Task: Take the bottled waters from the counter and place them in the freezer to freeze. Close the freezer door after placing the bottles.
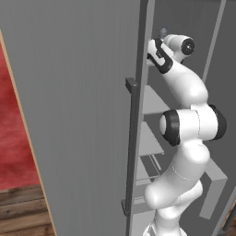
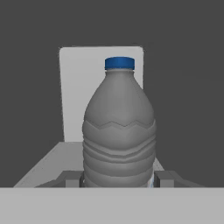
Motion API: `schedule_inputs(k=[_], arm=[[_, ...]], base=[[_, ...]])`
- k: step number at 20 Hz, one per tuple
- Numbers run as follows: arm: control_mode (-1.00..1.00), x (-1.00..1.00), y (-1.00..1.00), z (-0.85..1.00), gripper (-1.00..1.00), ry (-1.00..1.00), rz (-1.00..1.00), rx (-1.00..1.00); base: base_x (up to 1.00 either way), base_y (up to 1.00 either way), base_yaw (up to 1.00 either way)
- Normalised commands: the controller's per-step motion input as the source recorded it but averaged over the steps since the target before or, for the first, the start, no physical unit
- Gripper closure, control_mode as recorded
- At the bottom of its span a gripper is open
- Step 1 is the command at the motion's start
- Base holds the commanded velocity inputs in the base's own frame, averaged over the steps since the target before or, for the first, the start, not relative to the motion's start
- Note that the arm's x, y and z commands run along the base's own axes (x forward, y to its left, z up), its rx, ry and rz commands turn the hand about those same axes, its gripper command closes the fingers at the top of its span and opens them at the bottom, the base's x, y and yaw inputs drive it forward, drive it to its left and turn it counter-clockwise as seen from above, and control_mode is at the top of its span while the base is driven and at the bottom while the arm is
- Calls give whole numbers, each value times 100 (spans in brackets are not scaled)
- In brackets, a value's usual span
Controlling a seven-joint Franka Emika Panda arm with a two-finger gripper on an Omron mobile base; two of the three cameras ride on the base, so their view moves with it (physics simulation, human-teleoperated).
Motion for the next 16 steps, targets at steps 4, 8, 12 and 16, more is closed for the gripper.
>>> schedule_inputs(k=[4,8,12,16], arm=[[-100,10,0,0,100,0,0,2],[-100,10,0,-8,100,0,0,0],[-100,12,0,-20,100,0,0,0],[-100,12,0,-29,100,0,0,0]], base=[[0,0,0],[0,0,0],[0,0,0],[0,0,0]])
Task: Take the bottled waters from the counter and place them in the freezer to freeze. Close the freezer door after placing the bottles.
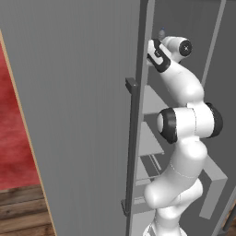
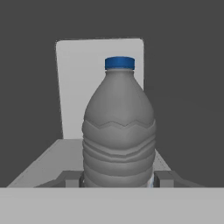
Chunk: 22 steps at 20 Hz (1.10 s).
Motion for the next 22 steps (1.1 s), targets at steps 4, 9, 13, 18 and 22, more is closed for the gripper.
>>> schedule_inputs(k=[4,9,13,18,22], arm=[[-100,9,0,-23,100,0,0,0],[-100,10,0,-17,100,0,0,0],[-100,18,0,-24,100,0,0,0],[-100,25,0,-22,100,0,0,0],[-100,29,0,-21,100,0,0,0]], base=[[0,0,0],[0,0,0],[0,0,0],[0,0,0],[0,0,0]])
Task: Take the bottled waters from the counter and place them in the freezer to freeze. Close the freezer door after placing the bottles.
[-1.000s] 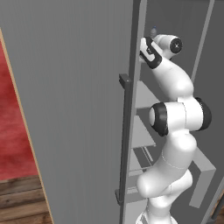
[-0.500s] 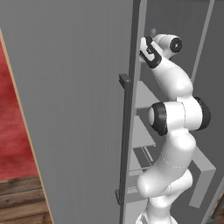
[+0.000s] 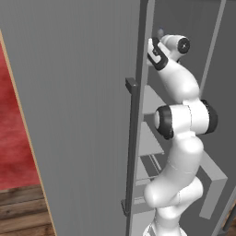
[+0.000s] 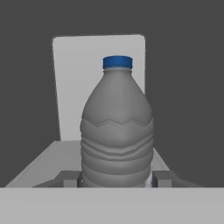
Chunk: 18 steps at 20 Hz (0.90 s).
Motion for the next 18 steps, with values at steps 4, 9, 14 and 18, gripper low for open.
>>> schedule_inputs(k=[4,9,14,18], arm=[[-100,31,0,-22,100,0,0,0],[-100,34,0,-25,100,0,0,0],[-100,35,0,-25,100,0,0,0],[-100,34,0,-26,100,0,0,0]], base=[[0,0,0],[0,0,0],[0,0,0],[0,0,0]])
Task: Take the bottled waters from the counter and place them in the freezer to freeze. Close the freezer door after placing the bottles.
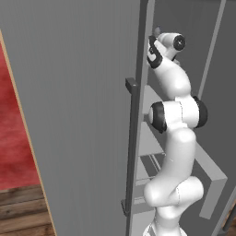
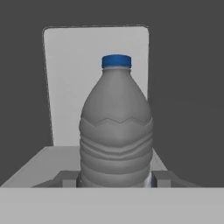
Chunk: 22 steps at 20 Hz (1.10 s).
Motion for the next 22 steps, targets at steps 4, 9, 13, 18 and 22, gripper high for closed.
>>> schedule_inputs(k=[4,9,13,18,22], arm=[[-100,30,0,-27,100,0,0,0],[-100,16,0,-30,100,0,0,-1],[-100,10,0,-27,100,-1,0,-2],[-100,4,0,-25,100,-3,0,-2],[-100,0,0,-29,100,-8,0,-2]], base=[[0,0,0],[0,0,0],[0,0,0],[0,0,0],[0,0,0]])
